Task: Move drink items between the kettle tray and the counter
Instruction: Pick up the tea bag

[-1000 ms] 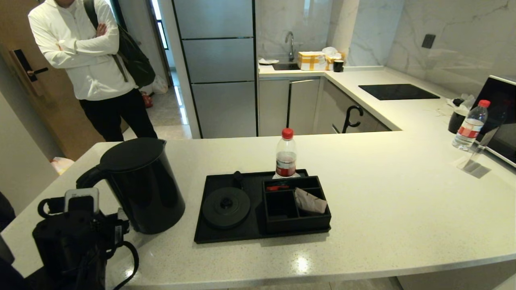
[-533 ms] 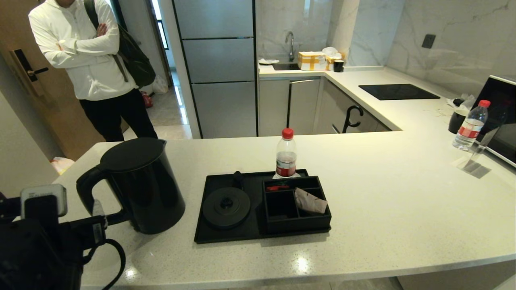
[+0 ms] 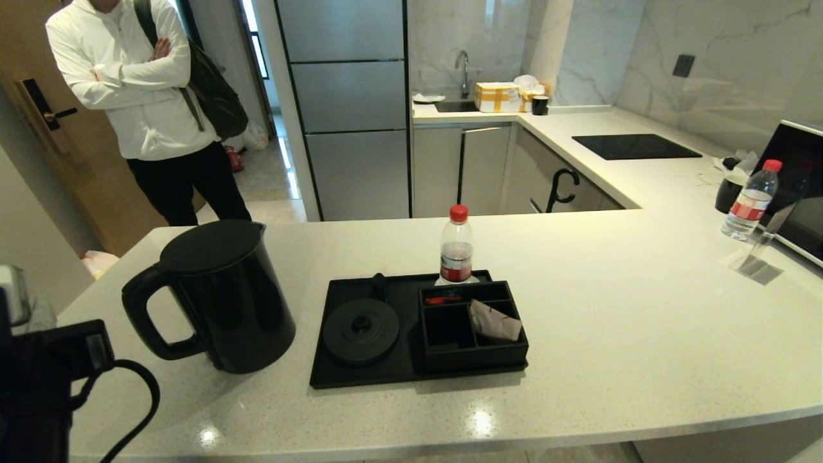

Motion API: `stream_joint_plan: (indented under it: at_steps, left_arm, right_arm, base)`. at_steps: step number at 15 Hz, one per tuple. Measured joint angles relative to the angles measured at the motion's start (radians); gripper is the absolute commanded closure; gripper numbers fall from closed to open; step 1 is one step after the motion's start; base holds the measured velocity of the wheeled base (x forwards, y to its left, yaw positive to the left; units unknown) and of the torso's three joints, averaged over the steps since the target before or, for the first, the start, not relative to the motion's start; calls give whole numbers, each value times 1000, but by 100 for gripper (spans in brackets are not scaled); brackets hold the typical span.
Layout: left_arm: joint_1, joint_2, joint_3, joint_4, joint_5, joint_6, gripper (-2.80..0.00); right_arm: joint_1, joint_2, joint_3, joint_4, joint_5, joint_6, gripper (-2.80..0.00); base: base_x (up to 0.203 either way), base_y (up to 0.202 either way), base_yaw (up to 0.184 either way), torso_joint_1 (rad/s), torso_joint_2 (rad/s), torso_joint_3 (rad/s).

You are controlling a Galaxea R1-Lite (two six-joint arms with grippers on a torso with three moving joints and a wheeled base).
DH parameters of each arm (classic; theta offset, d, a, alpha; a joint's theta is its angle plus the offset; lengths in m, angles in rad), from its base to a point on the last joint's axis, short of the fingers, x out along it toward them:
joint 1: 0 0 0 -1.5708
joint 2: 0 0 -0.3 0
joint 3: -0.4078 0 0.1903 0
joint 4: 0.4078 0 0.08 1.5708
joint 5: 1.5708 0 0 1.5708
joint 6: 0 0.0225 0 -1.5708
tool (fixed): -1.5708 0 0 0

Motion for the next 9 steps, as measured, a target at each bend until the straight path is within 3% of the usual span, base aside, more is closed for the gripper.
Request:
stream_joint_plan:
  at_steps: [4, 7, 9]
  left_arm:
    - [11, -134, -142, 24, 0, 137, 0]
    - [90, -274, -251, 172, 10, 157, 0]
    - [141, -387, -206, 234, 16, 158, 0]
  right_arm:
    - [0, 0, 0, 0, 0, 0, 0]
    - [0, 0, 0, 0, 0, 0, 0]
    - [0, 0, 0, 0, 0, 0, 0]
  base:
    - [0, 0, 0, 0, 0, 0]
    - [0, 0, 0, 0, 0, 0]
    - [0, 0, 0, 0, 0, 0]
